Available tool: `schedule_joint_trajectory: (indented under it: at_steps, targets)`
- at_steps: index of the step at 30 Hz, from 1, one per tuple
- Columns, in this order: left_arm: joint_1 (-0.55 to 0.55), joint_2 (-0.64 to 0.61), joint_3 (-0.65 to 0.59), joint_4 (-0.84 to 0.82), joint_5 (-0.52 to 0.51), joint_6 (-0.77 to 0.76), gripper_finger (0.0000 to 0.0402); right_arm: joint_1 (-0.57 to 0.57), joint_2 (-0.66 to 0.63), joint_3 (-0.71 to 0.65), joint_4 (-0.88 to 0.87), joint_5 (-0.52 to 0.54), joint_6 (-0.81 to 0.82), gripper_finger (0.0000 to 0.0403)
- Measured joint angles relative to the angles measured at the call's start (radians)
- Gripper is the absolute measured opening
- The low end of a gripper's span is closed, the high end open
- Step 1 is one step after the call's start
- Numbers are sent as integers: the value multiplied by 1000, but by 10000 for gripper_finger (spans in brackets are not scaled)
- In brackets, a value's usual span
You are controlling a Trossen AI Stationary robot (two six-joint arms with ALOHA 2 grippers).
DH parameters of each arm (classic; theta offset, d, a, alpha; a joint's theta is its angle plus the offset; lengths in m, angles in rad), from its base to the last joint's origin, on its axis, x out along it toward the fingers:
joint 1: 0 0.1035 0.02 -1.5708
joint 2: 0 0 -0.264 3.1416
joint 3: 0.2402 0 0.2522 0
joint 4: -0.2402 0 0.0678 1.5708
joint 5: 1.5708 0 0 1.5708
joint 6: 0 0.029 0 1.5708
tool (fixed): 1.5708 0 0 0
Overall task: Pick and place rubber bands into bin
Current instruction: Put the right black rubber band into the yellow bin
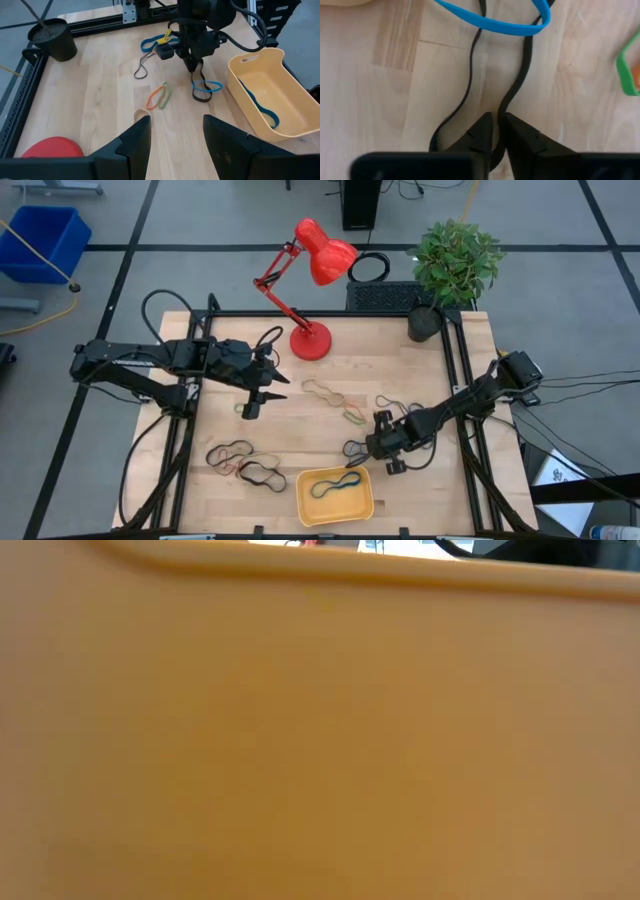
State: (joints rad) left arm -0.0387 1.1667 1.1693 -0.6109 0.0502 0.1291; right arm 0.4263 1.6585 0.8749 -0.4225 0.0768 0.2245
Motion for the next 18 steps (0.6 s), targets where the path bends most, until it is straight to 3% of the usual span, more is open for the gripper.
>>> schedule_joint_trajectory:
  at_steps: [3,18]
  targets:
    - [0,0,0,0,0,-1,186,0,0,0,0,0,0,6]
    - [0,0,0,0,0,-43,186,0,-2,-3,-5,0,34,2]
